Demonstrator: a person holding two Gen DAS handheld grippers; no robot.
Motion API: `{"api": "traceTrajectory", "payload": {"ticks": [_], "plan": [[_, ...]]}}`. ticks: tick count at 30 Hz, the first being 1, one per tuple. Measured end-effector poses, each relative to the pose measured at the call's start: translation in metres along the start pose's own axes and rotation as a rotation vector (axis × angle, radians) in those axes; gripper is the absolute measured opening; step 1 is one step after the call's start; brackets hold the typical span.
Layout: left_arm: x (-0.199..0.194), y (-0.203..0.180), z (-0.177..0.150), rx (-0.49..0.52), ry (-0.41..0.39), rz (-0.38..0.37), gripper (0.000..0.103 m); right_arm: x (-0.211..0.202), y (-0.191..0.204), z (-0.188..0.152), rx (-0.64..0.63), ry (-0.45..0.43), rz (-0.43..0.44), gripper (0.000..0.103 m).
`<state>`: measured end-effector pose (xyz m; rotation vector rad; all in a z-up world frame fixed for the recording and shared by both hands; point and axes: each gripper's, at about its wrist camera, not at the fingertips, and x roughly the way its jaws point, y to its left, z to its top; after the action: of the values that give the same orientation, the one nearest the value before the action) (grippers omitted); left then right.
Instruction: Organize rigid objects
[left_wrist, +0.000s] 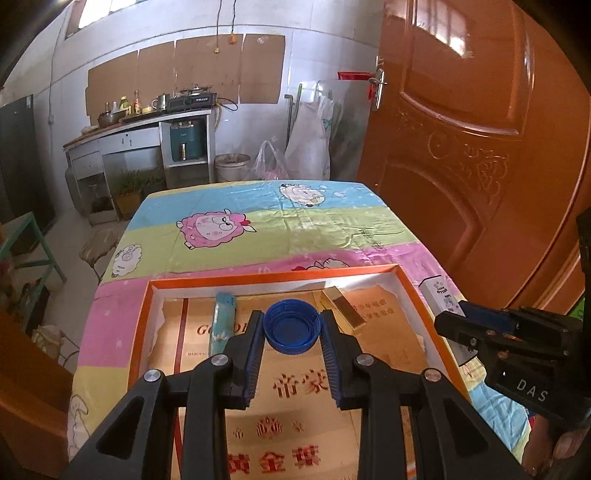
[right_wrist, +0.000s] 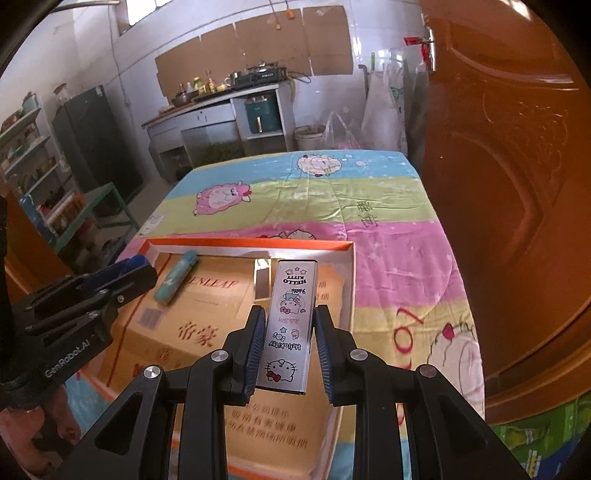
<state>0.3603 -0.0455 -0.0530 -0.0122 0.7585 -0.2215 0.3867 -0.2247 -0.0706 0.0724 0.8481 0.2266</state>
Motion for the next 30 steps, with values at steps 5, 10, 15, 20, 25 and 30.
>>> {"api": "traceTrajectory", "payload": {"ticks": [5,10,15,20,25,30], "plan": [[0.019,0.005,0.009,-0.017,0.031,-0.007,0.031,0.023,-0.007,0.011,0.004,0.029,0.012,0.028],[0.036,0.004,0.013,-0.019,0.061,-0.013,0.031,0.044,-0.012,0.018,0.009,0.063,0.026,0.028],[0.053,0.004,0.017,-0.027,0.089,-0.017,0.031,0.058,-0.012,0.023,0.007,0.087,0.031,0.028],[0.069,0.006,0.018,-0.031,0.122,-0.021,0.031,0.074,-0.012,0.024,0.005,0.108,0.028,0.028],[0.083,0.005,0.017,-0.031,0.151,-0.023,0.031,0.085,-0.015,0.025,0.009,0.128,0.025,0.028],[0.094,0.004,0.015,-0.031,0.173,-0.019,0.030,0.093,-0.017,0.024,0.014,0.150,0.025,0.028]]}}
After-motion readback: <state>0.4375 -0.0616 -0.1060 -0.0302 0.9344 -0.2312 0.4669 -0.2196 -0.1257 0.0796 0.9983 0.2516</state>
